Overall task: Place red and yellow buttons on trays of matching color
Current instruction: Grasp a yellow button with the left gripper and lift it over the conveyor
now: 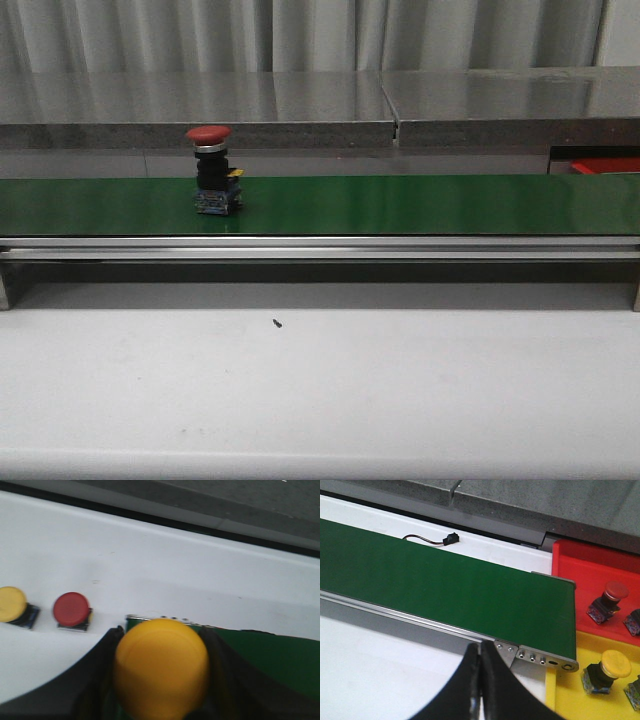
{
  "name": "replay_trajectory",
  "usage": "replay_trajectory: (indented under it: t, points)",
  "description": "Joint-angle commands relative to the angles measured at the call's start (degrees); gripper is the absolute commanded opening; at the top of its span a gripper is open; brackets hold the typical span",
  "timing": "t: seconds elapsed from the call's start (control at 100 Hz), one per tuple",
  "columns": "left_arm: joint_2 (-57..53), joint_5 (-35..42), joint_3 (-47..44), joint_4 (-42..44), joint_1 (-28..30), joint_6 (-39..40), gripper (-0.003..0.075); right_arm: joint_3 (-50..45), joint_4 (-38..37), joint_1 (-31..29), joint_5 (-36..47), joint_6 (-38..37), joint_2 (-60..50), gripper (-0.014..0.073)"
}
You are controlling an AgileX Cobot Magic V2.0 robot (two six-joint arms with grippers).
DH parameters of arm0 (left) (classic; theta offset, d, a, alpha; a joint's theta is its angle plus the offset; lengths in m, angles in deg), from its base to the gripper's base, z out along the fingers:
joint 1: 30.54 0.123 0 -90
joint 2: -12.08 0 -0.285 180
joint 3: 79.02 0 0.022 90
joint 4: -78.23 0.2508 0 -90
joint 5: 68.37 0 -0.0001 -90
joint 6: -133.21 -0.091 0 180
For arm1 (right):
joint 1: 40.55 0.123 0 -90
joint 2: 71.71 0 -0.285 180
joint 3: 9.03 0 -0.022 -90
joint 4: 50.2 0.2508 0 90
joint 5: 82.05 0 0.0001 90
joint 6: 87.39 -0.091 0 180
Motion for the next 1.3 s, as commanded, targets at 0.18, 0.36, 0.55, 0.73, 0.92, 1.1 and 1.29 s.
replay_trajectory:
  t: [0.18, 0.36, 0.55, 0.73, 0.92, 1.1, 1.29]
  points:
    - [-8.1, 5.1, -6.6, -1.2, -7.2, 0.2, -0.0019, 1.5, 0.6, 0.0, 3.9, 0.3, 0.0, -0.0066]
    - [-9.3, 11.8, -16.4, -1.2, -10.3, -1.1, -0.0019, 1.5, 0.6, 0.0, 3.9, 0.3, 0.0, -0.0066]
    - [-9.4, 20.5, -23.8, -1.2, -12.9, -3.7, -0.0019, 1.5, 0.6, 0.0, 3.9, 0.3, 0.0, -0.0066]
    - [-9.3, 24.0, -28.2, -1.2, -13.6, -4.2, -0.0019, 1.5, 0.6, 0.0, 3.9, 0.3, 0.0, -0.0066]
    - [-9.3, 25.7, -29.7, 0.9, -13.6, -4.2, -0.0017, 1.5, 0.6, 0.0, 3.9, 0.3, 0.0, -0.0066]
    - [-9.3, 25.7, -29.7, 1.4, -13.6, -4.6, 0.0117, 1.5, 0.6, 0.0, 3.9, 0.3, 0.0, -0.0066]
    - [-9.3, 26.6, -29.7, 0.6, -13.6, -5.4, 0.0552, 1.5, 0.6, 0.0, 4.2, 0.3, 0.0, -0.0066]
